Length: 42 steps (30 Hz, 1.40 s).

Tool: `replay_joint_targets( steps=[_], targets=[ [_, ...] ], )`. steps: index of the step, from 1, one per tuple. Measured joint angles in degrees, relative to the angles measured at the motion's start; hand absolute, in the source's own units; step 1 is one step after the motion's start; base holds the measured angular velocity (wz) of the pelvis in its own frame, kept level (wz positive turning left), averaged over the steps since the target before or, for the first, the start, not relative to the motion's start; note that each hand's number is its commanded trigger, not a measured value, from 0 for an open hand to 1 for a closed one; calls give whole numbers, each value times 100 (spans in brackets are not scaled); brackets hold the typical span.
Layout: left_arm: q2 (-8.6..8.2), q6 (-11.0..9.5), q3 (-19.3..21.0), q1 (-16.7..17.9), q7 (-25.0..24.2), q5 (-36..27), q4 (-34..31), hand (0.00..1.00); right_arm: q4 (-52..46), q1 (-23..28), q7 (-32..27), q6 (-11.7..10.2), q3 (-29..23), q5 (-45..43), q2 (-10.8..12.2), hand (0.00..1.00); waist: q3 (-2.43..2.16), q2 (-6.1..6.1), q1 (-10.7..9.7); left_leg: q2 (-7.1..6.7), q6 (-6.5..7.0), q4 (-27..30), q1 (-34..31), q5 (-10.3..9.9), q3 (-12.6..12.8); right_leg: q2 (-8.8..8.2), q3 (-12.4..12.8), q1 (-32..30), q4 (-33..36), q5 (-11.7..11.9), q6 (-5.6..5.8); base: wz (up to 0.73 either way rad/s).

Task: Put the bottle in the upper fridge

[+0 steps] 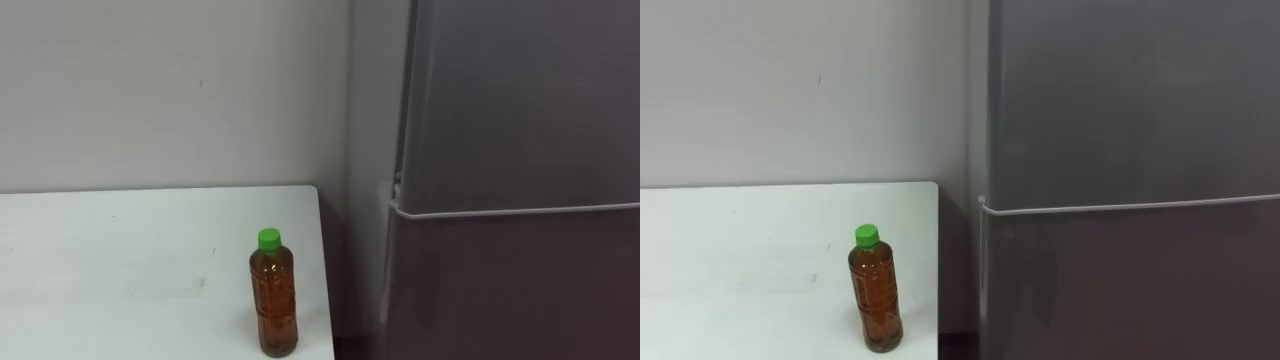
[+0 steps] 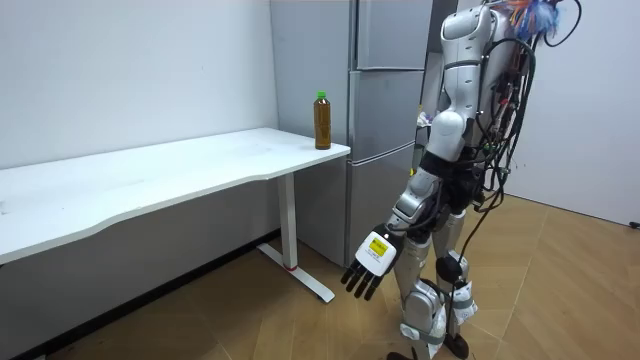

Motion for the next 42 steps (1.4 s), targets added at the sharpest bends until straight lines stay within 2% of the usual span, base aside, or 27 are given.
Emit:
replay_joint_targets(
  steps=[11,17,21,27,30,33,35,37,42],
  targets=[
    [0,-7,-1,-10,122,-26,14,0,73,-23,119,-7,-14,-25,-2,0,0,-25,-2,-2,1,1,-4,0,-2,-1,-1,-2,6,0,1,0],
    [0,0,7,22,115,-459,43,0,141,-103,159,55,-40,-65,-5,0,1,-24,-15,-3,1,1,-6,-1,-1,-2,-28,2,0,-3,3,0],
    [7,2,48,30,108,-520,46,0,133,-105,163,58,-41,-152,-12,0,2,-22,-19,-3,0,3,-8,-2,-6,-4,-39,5,-3,-4,4,0],
    [28,8,352,1,122,-984,0,0,120,-77,154,58,-46,-214,-40,0,1,5,14,-1,-1,6,12,-4,-6,-3,-20,15,4,-4,4,0],
    [31,9,651,-13,177,-1342,-58,0,113,-49,161,58,-178,-233,-40,0,2,42,15,1,-2,9,11,-6,-10,0,-13,17,3,-4,3,0],
    [42,8,920,-47,344,-1817,-114,0,104,-21,233,58,-408,-393,-56,0,-14,140,17,1,0,17,17,-7,-18,-1,-10,21,9,-3,3,0],
    [45,-3,1035,-40,460,-2130,-266,0,97,-19,241,57,-505,-420,-66,0,3,177,20,-1,-1,13,77,-9,-19,-3,-11,55,8,-4,3,0],
    [44,-28,1050,9,608,-2627,-680,0,45,-7,216,50,-539,-425,-87,0,8,252,34,-2,-2,9,97,-13,-11,-5,-10,70,11,-6,7,0],
    [32,-173,1169,35,921,-3475,-1560,0,-108,51,131,49,-592,-442,-87,0,3,289,35,4,-2,6,102,-13,-11,0,-15,80,26,-8,4,0]
  ],
)
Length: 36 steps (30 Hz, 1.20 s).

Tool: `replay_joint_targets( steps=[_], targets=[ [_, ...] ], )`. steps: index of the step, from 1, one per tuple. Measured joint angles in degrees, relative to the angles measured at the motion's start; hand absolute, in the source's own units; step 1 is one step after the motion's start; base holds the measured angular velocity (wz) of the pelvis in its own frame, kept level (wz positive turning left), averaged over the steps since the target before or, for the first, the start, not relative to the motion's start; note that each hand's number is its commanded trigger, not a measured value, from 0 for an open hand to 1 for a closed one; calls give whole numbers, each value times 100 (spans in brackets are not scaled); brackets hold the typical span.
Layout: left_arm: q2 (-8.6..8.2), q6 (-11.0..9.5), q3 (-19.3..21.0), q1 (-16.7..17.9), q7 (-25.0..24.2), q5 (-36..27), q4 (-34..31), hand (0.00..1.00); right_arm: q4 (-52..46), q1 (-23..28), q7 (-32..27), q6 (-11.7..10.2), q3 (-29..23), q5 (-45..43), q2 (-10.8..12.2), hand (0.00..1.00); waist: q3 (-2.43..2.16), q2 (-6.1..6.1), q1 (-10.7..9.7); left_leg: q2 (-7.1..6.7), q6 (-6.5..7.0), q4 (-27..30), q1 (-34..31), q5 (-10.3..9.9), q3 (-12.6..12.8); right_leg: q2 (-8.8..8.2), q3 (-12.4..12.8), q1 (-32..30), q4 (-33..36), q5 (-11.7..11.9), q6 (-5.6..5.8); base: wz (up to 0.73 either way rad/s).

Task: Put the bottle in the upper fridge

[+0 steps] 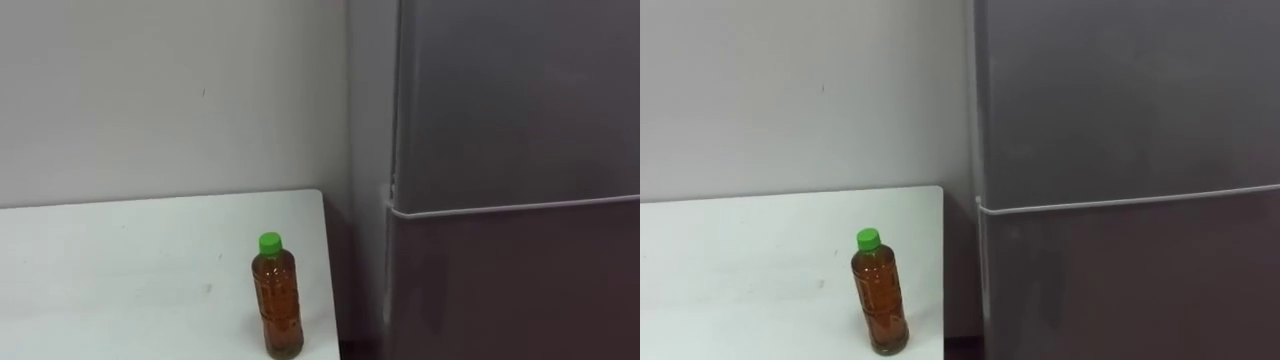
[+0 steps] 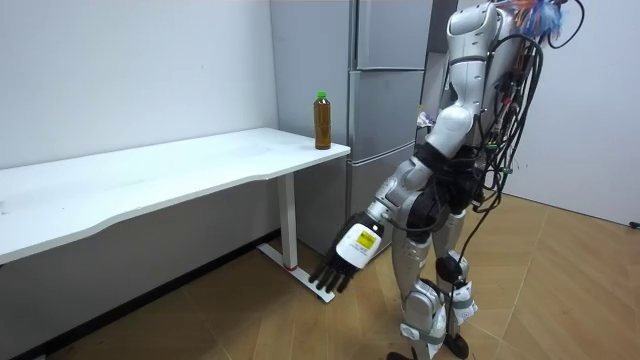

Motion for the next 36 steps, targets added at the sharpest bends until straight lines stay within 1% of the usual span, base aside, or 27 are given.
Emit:
replay_joint_targets(
  steps=[2,4,5,8,11,14,15,16,17,18,19,20,21,22,23,24,26,28,29,30,32,33,34,35,36],
  targets=[
    [5,-52,25,-5,154,-305,-295,0,-37,11,-45,-1,-64,-5,-1,0,-1,5,-1,-1,0,-2,-1,0,0,-1,1,12,-3,0,0,0],
    [5,-102,31,0,390,-571,-761,0,-90,63,-51,-1,-113,-22,-3,0,-2,11,5,1,0,-3,3,0,6,-1,10,-4,3,0,0,0],
    [5,-128,33,-2,442,-588,-865,0,-106,73,-51,-1,-116,-28,-4,0,-2,13,8,2,0,-3,6,0,13,1,13,-17,7,0,0,-3],
    [4,-245,126,13,754,-586,-1454,0,-199,118,-48,-30,-168,-245,-1,0,-3,25,20,4,0,0,-8,0,11,3,16,-48,22,1,-2,-1],
    [15,-515,320,-47,1064,-578,-2123,0,-231,110,-38,-104,-214,-450,-2,0,-8,19,58,3,0,-3,-28,0,37,-7,50,-123,98,-22,-6,-5],
    [20,-563,372,-80,1211,-578,-2463,0,-275,162,-32,-125,-225,-436,2,0,-17,34,86,-3,0,-5,-2,0,36,-9,48,-82,81,-23,-5,0],
    [18,-564,383,-63,1325,-579,-2729,0,-281,181,-34,-130,-246,-447,10,0,-19,33,93,-4,0,-4,-2,0,27,-10,39,-81,79,-22,-5,0],
    [20,-565,415,-63,1431,-577,-3036,0,-283,191,-42,-132,-325,-461,37,0,-35,46,105,-3,0,-1,-4,0,21,-10,34,-84,80,-22,-5,0],
    [25,-577,471,-64,1525,-561,-3355,0,-273,192,-57,-134,-354,-508,43,0,-36,28,108,-1,-1,-2,-4,0,25,-10,36,-84,82,-22,-5,0],
    [37,-605,496,-68,1558,-546,-3475,0,-273,191,-72,-138,-360,-526,43,0,-37,22,109,-1,-1,-2,-2,1,25,-9,39,-82,84,-23,-5,0],
    [80,-690,516,-75,1594,-518,-3640,0,-273,189,-118,-155,-363,-525,44,0,-31,8,111,0,-1,0,1,1,26,-10,40,-76,89,-23,-5,0],
    [108,-708,519,-75,1617,-519,-3735,0,-277,202,-133,-167,-362,-518,44,0,-28,6,109,0,-1,3,0,1,26,-11,40,-73,88,-23,-5,0],
    [126,-708,522,-73,1675,-515,-4006,0,-288,221,-174,-185,-351,-513,53,0,-35,17,129,0,0,10,-1,0,30,-12,41,-67,89,-23,-5,0],
    [128,-715,522,-72,1704,-501,-4297,0,-294,240,-203,-186,-347,-491,57,0,-26,-10,162,0,0,11,2,0,34,-12,41,-59,90,-23,-5,0],
    [130,-725,522,-72,1714,-455,-4412,0,-296,253,-221,-186,-343,-472,58,0,-33,4,167,0,0,12,13,0,37,-12,41,-52,89,-23,-5,0],
    [131,-734,523,-73,1753,-368,-4607,0,-297,265,-242,-188,-342,-436,58,0,-22,9,165,0,0,12,51,0,34,-12,41,-28,87,-23,-5,0],
    [131,-736,521,-75,1795,-286,-4950,0,-296,257,-269,-187,-334,-410,63,0,-17,40,163,3,-1,12,62,-2,36,-11,39,-22,81,-23,-5,0],
    [131,-735,520,-81,1795,-262,-5205,0,-297,262,-286,-188,-334,-405,63,0,-6,45,151,5,-1,15,59,-2,28,-10,36,-25,84,-24,-6,0],
    [131,-735,520,-96,1795,-202,-5281,0,-297,266,-291,-188,-334,-405,64,0,-10,62,150,5,-1,17,53,-2,21,-9,34,-25,85,-24,-7,0],
    [131,-738,521,-138,1787,-41,-5388,0,-296,268,-306,-188,-334,-406,63,0,-1,64,151,5,-2,20,42,-2,15,-8,33,-31,87,-25,-8,0],
    [132,-738,521,-186,1778,5,-5542,0,-297,268,-313,-190,-335,-406,60,0,11,74,143,6,-2,24,36,-2,17,-9,36,-46,88,-26,-10,0],
    [132,-737,521,-247,1778,9,-5666,0,-298,269,-312,-190,-334,-424,64,0,-12,119,134,6,-2,31,28,-2,15,-8,34,-49,94,-26,-10,0],
    [134,-738,521,-307,1779,16,-5839,0,-304,273,-312,-189,-329,-422,64,0,9,79,138,6,-2,33,28,-1,15,-6,35,-47,105,-25,-11,0],
    [134,-738,522,-343,1778,26,-5930,0,-307,274,-312,-190,-328,-426,65,0,1,95,139,6,-3,37,27,-1,15,-6,36,-43,104,-25,-11,0],
    [136,-738,522,-423,1778,90,-6079,0,-307,272,-312,-190,-328,-438,71,0,13,70,142,6,-2,47,26,-1,15,-6,38,-39,101,-25,-11,0]
  ],
)
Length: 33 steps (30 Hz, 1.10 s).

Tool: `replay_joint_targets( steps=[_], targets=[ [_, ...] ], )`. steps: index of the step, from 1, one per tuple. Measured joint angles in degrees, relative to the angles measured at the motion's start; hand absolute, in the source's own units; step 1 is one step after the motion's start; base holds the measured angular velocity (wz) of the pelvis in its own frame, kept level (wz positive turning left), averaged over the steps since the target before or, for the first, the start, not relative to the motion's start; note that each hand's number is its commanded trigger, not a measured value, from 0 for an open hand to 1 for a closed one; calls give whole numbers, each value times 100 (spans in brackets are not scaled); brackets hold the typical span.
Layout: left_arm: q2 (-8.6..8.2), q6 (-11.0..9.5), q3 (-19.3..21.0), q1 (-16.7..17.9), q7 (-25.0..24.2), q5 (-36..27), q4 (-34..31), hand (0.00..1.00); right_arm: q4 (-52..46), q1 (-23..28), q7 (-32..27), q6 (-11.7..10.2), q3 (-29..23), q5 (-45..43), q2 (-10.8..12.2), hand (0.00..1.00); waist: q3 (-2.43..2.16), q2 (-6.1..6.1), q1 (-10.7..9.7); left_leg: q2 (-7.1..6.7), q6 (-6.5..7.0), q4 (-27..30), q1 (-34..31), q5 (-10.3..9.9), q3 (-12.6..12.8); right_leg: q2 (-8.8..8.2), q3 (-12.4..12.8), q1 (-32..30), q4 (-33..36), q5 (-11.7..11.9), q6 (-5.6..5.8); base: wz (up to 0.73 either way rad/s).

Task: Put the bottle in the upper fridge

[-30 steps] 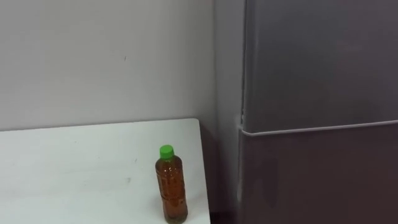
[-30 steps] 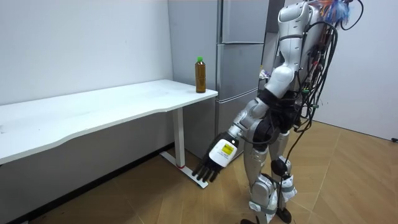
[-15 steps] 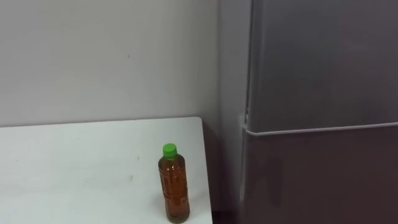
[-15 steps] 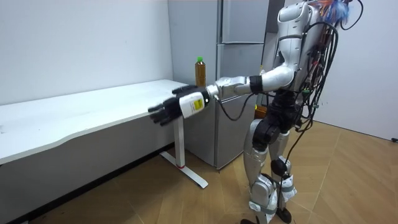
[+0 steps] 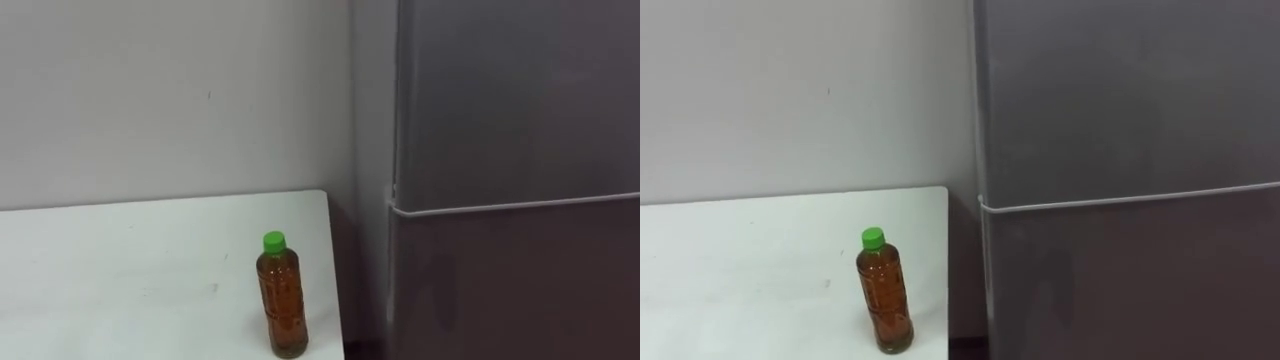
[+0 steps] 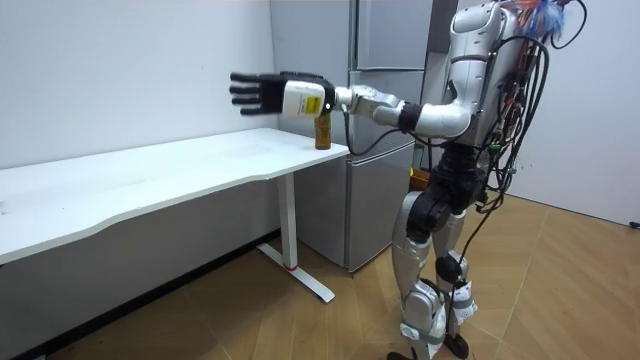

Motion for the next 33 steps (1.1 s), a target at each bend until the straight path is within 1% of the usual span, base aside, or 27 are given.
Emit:
replay_joint_targets(
  steps=[2,4,5,6,7,8,10,12,13,14,15,16,17,18,20,22,24,25,26,28,30,32,33],
  targets=[
    [1,0,-2,-99,-3,112,-156,0,0,-13,1,-1,2,6,9,0,1,-2,-16,0,0,36,-20,0,0,-3,1,1,-6,0,0,0],
    [1,-1,-14,-249,-30,359,-209,0,11,-45,-2,-10,9,6,35,0,3,-12,-65,2,-1,59,-40,-2,-1,-2,-7,-3,-14,0,0,2],
    [1,0,-17,-306,-30,371,-216,0,18,-52,-4,-10,14,2,40,0,3,-11,-94,3,-1,64,-45,-2,-3,-2,-19,-2,-20,0,0,8],
    [1,0,-16,-437,-37,373,-230,0,28,-76,-5,-8,50,0,44,0,6,-18,-136,2,-2,64,-55,-3,-19,-3,-32,-2,-24,-1,0,6],
    [3,0,-16,-561,-98,373,-231,0,28,-99,4,-6,60,-6,47,0,8,-28,-145,5,-2,63,-54,-3,-20,-1,-33,-5,-23,-1,0,5],
    [3,0,-16,-603,-139,373,-234,0,28,-108,9,-5,74,-5,47,0,7,-11,-144,5,-2,63,-54,-3,-19,-1,-35,-5,-24,-1,0,0],
    [4,9,-27,-798,-256,396,-236,0,27,-118,23,-5,176,-6,47,0,-6,3,-162,5,-2,63,-44,-3,-9,-1,-29,-3,-19,1,-2,0],
    [7,16,-28,-929,-354,477,-236,0,28,-120,32,-4,182,-11,47,0,-6,-1,-173,5,-2,63,-34,-2,-2,2,-25,12,-13,5,-4,0],
    [24,33,-47,-961,-429,509,-238,0,31,-123,32,0,180,-11,47,0,2,-7,-195,5,-2,64,-34,-2,-2,4,-25,17,-13,6,-4,0],
    [29,54,-62,-972,-464,511,-243,0,38,-135,32,2,176,-11,47,0,1,-7,-215,5,-2,65,-36,-2,-5,4,-26,17,-13,6,-4,0],
    [29,115,-87,-985,-532,511,-287,0,96,-176,36,12,172,-11,47,0,-3,-2,-255,4,-2,69,-36,-2,-12,4,-27,14,-21,5,-4,0],
    [28,182,-99,-985,-631,511,-347,0,122,-205,44,29,164,-11,47,0,8,-11,-311,6,-2,69,-37,-2,-17,6,-29,14,-22,5,-3,0],
    [29,215,-112,-987,-686,511,-363,0,127,-220,53,39,164,-11,49,0,9,-11,-324,7,-2,69,-36,-2,-16,8,-29,14,-22,5,-4,0],
    [28,293,-157,-1019,-812,510,-372,0,127,-246,65,64,167,-6,62,0,9,-12,-351,9,-2,76,-38,-3,-15,9,-30,18,-20,6,-4,0],
    [28,349,-296,-1098,-942,508,-374,0,127,-245,69,67,163,17,80,0,12,-9,-411,5,-2,78,-41,-3,-29,6,-27,36,-23,5,-4,4],
    [28,481,-486,-1272,-1170,508,-375,0,144,-305,89,73,165,7,91,0,24,-5,-510,2,-2,96,-44,-3,-36,1,-31,47,-22,5,-4,0],
    [28,554,-629,-1467,-1360,507,-374,0,145,-327,94,82,163,1,96,0,40,7,-564,5,-2,106,-46,-3,-17,0,-4,23,-21,5,-3,-5],
    [27,584,-701,-1574,-1473,507,-374,0,145,-360,94,108,149,-9,101,0,46,23,-637,6,-2,92,-43,-3,-5,-1,10,9,-21,5,-3,-7],
    [27,603,-725,-1615,-1533,507,-374,0,145,-378,93,130,146,-8,102,0,48,28,-657,7,-1,75,-37,-2,5,0,20,2,-19,5,-3,-10],
    [28,705,-851,-1730,-1751,504,-374,0,174,-469,92,205,103,-4,101,0,41,53,-779,11,-1,62,-25,-2,43,9,96,-27,-8,5,-4,-14],
    [27,775,-986,-1807,-1897,461,-375,0,194,-479,91,222,103,13,108,0,40,55,-830,10,-1,62,-28,-1,58,12,123,-35,0,8,-3,-8],
    [27,844,-1173,-1815,-2136,430,-375,0,200,-546,91,243,104,14,109,0,38,58,-942,7,-1,62,-30,0,63,13,145,-40,-5,12,-2,-6],
    [27,875,-1210,-1817,-2190,430,-374,0,215,-563,91,249,108,12,110,0,38,58,-960,7,-1,63,-30,0,68,14,153,-45,-6,12,-2,-7]
  ],
)
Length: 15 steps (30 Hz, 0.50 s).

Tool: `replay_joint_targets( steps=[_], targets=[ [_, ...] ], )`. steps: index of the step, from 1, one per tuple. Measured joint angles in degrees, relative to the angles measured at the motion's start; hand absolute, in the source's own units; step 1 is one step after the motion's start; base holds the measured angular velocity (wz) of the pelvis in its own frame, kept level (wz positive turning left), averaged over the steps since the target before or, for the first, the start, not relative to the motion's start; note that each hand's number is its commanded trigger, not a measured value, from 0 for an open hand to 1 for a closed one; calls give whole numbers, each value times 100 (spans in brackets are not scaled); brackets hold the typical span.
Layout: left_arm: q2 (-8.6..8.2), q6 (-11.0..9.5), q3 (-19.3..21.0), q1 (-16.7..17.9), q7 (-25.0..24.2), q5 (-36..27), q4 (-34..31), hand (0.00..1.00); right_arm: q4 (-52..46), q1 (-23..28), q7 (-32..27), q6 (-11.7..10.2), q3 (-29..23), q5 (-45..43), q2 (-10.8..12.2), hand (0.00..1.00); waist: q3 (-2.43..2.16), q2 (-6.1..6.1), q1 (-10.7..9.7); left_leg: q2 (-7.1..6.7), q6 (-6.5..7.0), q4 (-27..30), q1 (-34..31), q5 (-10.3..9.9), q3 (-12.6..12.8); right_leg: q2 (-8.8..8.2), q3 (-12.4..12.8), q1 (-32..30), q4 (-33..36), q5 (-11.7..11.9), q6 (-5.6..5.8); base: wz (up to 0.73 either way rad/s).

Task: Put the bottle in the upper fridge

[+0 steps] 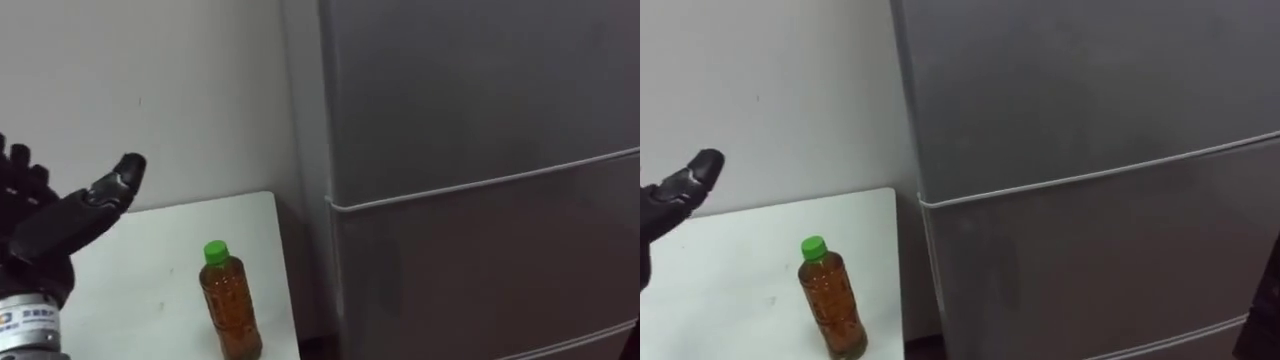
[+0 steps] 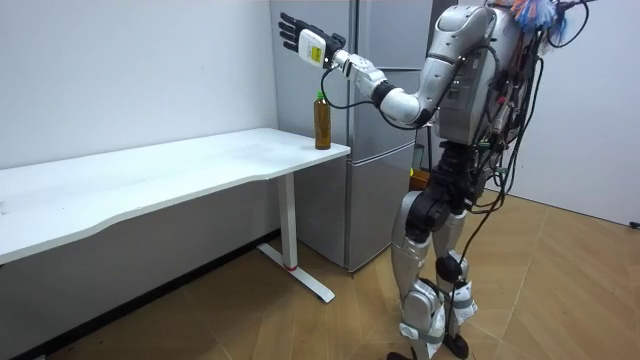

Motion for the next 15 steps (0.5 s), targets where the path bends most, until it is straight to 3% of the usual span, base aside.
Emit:
replay_joint_targets(
  steps=[5,15],
  targets=[
    [-5,94,-332,-10,-364,5,1,0,71,-79,4,12,58,-7,2,0,3,-22,-76,10,0,9,-4,0,107,6,99,-34,6,1,-1,-9],
    [-26,600,-718,-336,-1193,-2,18,0,113,-242,133,188,68,-182,13,0,11,-102,-307,8,0,-1,2,0,145,5,130,-50,-1,9,2,0]
  ],
)
